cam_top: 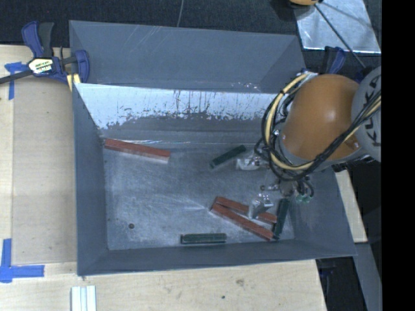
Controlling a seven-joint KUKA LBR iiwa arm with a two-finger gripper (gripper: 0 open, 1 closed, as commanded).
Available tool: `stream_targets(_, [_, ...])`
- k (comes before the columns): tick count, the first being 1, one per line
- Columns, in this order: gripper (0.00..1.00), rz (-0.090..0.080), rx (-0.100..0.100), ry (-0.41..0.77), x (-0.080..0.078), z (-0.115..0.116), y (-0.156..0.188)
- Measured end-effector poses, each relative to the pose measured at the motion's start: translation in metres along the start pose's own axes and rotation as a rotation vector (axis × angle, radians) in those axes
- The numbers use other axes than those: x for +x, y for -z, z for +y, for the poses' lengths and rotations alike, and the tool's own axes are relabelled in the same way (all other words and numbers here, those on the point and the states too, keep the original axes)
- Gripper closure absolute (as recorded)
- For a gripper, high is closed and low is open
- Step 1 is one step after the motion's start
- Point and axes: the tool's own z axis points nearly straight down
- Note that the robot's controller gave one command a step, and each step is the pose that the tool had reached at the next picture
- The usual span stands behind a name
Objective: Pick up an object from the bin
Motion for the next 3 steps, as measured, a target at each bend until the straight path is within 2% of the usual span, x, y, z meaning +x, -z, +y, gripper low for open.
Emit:
stream_targets(1, [1.0, -0.014, 0.0, -0.05, 0.014, -0.008, -0.092])
stream_targets(2, [1.0, -0.014, 0.0, -0.049, 0.014, -0.008, -0.092])
stream_targets(3, [1.0, 0.007, -0.001, -0.024, 0.005, 0.006, 0.044])
